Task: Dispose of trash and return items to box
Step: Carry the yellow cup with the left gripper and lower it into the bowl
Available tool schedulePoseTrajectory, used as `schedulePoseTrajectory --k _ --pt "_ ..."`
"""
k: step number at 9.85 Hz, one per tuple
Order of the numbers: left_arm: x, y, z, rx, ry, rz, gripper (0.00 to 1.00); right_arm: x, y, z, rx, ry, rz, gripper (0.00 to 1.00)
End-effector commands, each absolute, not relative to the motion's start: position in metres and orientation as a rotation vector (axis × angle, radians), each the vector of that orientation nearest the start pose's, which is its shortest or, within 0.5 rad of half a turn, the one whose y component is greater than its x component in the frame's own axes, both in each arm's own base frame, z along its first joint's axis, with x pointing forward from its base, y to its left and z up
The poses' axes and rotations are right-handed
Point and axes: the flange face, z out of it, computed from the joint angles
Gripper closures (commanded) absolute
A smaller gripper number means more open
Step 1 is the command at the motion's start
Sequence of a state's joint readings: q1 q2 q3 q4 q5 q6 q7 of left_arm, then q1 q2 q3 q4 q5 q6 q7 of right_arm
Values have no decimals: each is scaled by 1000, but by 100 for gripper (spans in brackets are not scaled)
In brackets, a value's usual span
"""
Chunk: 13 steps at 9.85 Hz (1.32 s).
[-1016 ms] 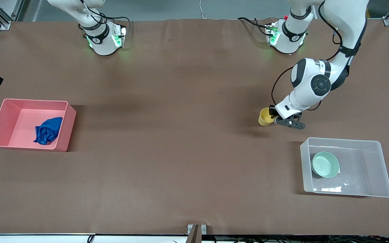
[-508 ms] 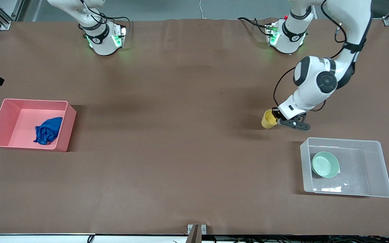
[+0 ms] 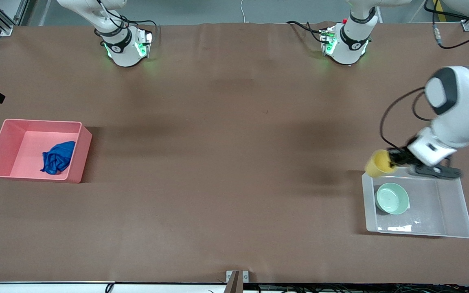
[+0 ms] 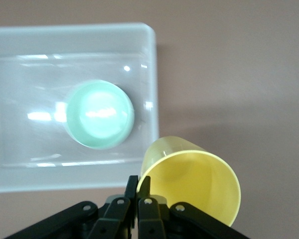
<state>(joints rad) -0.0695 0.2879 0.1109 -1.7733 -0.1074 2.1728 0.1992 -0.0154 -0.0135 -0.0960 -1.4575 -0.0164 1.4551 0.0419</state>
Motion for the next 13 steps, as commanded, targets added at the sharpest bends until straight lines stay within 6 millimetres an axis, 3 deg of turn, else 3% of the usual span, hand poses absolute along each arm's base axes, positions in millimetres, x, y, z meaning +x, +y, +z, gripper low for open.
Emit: schedulePoseTrajectory --k 1,4,8,9,10,11,13 --pt "693 53 350 -3119 228 -109 100 535 -61 676 -3150 241 -21 0" --pt "704 84 285 -3079 250 3 100 535 -62 676 -3150 243 -23 0" --pt "703 83 261 -3133 191 17 94 535 -61 676 -3150 241 -23 0" --pt "702 83 258 -3131 188 13 80 535 -60 675 -3150 238 -21 0" --pt "703 81 263 -3132 176 1 38 535 -60 676 -3150 241 -23 0" --pt "704 80 282 -3131 191 -35 1 535 -61 675 -3150 241 -21 0" --pt "705 75 344 -3131 201 -165 0 536 -60 675 -3150 238 -23 0"
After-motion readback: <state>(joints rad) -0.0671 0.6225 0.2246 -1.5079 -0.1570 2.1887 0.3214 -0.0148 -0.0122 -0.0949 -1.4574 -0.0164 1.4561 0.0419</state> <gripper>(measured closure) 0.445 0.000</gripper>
